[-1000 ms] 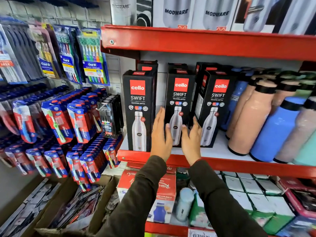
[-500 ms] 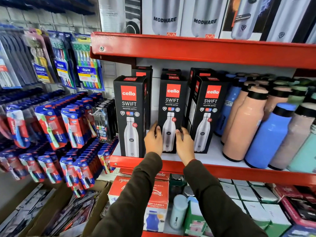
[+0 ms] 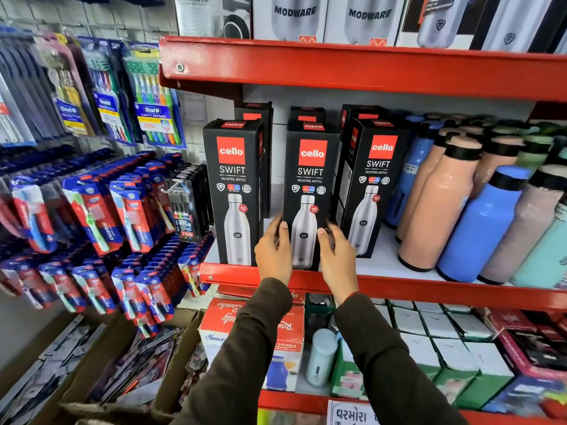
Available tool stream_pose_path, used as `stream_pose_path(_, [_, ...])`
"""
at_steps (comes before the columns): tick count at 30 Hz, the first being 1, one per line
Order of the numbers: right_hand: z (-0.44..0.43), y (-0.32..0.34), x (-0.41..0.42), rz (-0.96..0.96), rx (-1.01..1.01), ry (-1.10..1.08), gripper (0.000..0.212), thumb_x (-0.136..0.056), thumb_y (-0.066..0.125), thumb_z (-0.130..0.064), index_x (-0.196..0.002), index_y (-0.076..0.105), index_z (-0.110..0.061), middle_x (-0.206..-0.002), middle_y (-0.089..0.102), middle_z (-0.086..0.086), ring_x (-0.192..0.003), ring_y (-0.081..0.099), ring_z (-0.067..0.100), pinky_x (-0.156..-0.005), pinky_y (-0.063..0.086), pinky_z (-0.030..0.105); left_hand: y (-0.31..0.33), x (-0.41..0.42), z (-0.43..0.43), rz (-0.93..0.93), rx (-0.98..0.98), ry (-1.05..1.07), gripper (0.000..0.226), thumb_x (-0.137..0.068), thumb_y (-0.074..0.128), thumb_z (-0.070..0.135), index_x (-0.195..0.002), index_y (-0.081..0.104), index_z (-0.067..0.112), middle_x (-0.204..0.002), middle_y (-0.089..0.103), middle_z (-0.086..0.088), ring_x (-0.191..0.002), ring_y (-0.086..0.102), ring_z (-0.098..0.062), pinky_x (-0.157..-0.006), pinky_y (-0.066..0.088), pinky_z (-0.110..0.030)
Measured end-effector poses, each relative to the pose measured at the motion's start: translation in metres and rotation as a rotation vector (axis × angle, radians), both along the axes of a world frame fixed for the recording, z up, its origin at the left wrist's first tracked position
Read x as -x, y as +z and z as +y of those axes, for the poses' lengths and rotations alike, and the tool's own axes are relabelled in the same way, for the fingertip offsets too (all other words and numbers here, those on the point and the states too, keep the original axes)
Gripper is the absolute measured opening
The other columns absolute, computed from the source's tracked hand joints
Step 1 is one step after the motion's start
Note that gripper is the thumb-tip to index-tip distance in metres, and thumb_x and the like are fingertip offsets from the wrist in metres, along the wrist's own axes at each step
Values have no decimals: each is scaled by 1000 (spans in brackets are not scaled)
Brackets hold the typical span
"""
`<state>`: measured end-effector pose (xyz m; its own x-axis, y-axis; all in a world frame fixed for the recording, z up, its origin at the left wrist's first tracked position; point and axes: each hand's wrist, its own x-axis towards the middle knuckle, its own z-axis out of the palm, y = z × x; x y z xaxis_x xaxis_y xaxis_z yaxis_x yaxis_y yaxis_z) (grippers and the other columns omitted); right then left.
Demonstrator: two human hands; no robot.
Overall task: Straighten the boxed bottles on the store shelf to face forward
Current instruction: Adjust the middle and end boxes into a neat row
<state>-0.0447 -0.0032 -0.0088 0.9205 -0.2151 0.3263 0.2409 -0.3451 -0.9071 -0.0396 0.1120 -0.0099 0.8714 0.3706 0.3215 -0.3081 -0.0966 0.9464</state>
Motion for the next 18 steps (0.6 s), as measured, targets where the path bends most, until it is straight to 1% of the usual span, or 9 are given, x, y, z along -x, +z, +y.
stream_pose_path(3, [1,-2,9,-19,-5,1,36,-101,47,-35,-134,54,-22,-116,64,-7,-113,60,9,-95,41,20,-1,9,0,1,22,-12,36,-102,48,28,-136,56,21,-114,60,17,-105,56,4,-94,41,-13])
stream_pose_path(6, [1,-2,15,-16,-6,-4,35,-101,46,-34,-133,55,-24,-110,62,-13,-95,58,-8,-80,40,3,0,17,0,-7,13,-11,36,-102,47,29,-136,56,23,-115,57,21,-104,52,10,-92,38,-6])
stream_pose_path(7, [1,-2,17,-18,-8,-8,34,-102,46,-34,-133,55,-24,-107,61,-15,-91,57,-13,-75,40,0,0,19,-1,-9,9,-7,36,-102,47,29,-136,55,22,-115,56,22,-106,52,10,-90,36,-3])
stream_pose_path(9, [1,-2,19,-17,-12,-14,34,-102,46,-33,-133,55,-24,-105,60,-17,-88,55,-15,-72,39,-2,1,21,-1,-8,5,-1,36,-102,47,28,-137,55,21,-115,55,22,-108,51,8,-87,34,0])
stream_pose_path(10, [1,-2,20,-16,-16,-14,34,-102,45,-32,-133,55,-24,-106,60,-17,-90,56,-13,-76,40,-1,1,22,-2,-5,5,0,36,-102,47,28,-137,55,21,-115,55,22,-108,50,7,-86,34,1])
stream_pose_path(12, [2,-2,21,-16,-23,-6,35,-102,45,-31,-135,54,-23,-111,62,-13,-97,57,-4,-86,41,10,1,21,-3,-5,-6,6,36,-102,46,28,-137,55,20,-115,55,20,-107,50,8,-84,33,5])
stream_pose_path(14, [2,-2,22,-15,-17,4,36,-102,45,-30,-136,52,-20,-117,62,-7,-108,58,8,-91,40,19,0,20,-3,-13,-16,11,37,-102,46,27,-137,54,19,-116,55,18,-107,51,8,-83,33,8])
stream_pose_path(16, [2,-4,22,-6,-6,21,38,-102,46,-30,-139,50,-19,-126,61,-2,-119,57,14,-95,38,21,-2,18,-4,-23,-14,-5,38,-102,48,28,-138,53,19,-120,55,16,-114,53,3,-92,37,0])
stream_pose_path(18, [1,-7,22,10,-7,38,42,-102,46,-33,-142,46,-19,-139,55,3,-129,51,17,-100,37,23,-5,17,-7,-42,1,-14,41,-100,52,29,-140,50,20,-128,54,14,-127,52,-5,-108,41,-21])
